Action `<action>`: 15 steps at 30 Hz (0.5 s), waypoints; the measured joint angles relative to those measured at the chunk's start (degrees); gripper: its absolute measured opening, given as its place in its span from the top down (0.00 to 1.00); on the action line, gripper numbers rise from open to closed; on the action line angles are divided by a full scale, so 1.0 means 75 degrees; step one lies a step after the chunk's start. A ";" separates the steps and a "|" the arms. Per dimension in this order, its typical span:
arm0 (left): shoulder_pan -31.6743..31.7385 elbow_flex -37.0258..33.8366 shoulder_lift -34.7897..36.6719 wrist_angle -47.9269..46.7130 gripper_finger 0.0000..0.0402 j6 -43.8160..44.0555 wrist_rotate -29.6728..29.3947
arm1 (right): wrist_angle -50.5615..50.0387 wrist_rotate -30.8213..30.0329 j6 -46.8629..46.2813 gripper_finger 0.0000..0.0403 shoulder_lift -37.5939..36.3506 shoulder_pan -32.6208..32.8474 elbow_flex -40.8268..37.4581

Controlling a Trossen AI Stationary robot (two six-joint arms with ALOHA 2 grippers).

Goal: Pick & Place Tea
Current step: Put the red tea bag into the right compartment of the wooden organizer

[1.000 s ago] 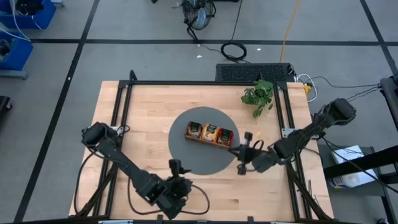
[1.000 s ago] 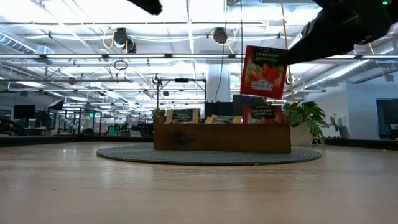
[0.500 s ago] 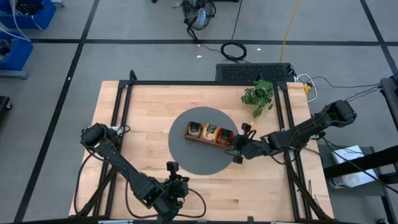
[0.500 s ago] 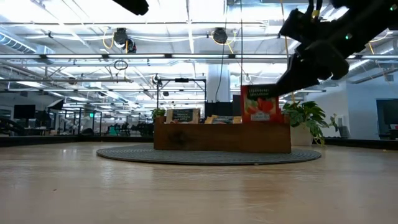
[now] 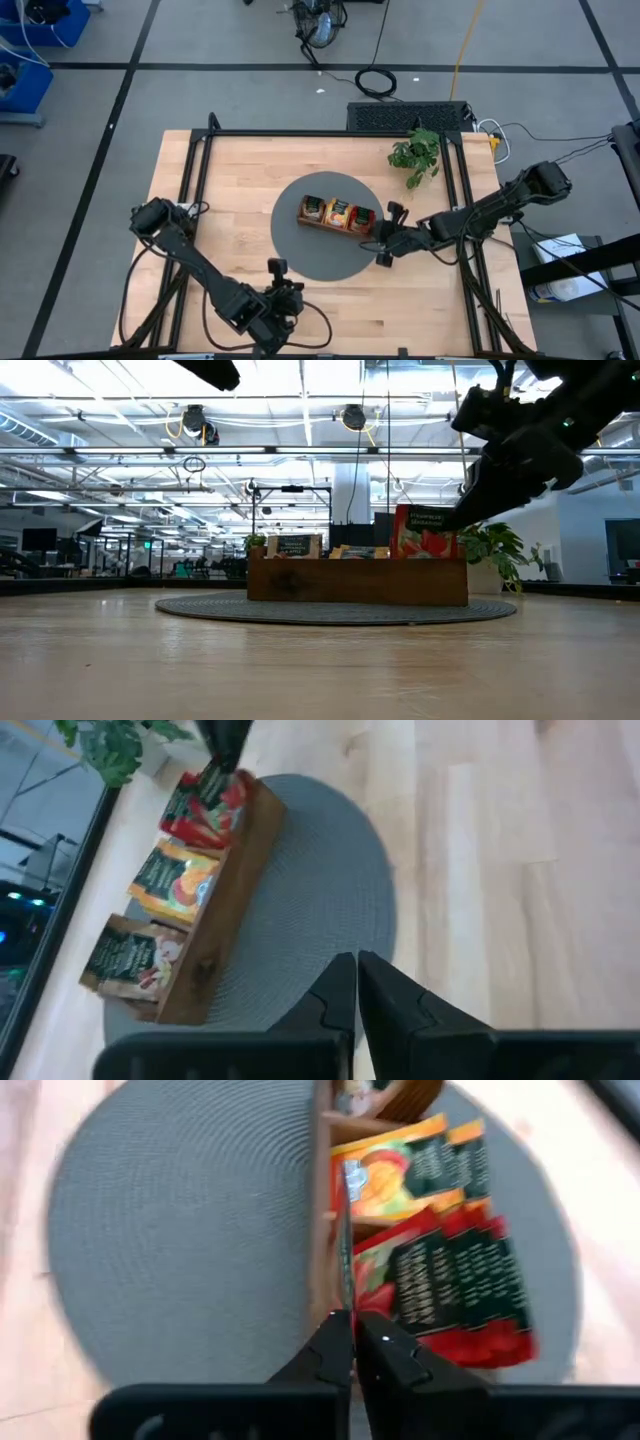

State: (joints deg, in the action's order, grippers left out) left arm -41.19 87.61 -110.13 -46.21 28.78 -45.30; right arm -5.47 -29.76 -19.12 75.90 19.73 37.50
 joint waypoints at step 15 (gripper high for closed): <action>0.0869 -0.0256 -0.0006 -0.4196 0.98 0.3955 -0.1520 | 0.0006 -0.0260 -0.0118 0.69 -0.0034 -0.0004 0.0000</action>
State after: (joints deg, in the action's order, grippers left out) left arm -34.67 85.69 -110.17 -77.68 58.44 -56.70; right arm -5.43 -31.71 -20.00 75.64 19.69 37.50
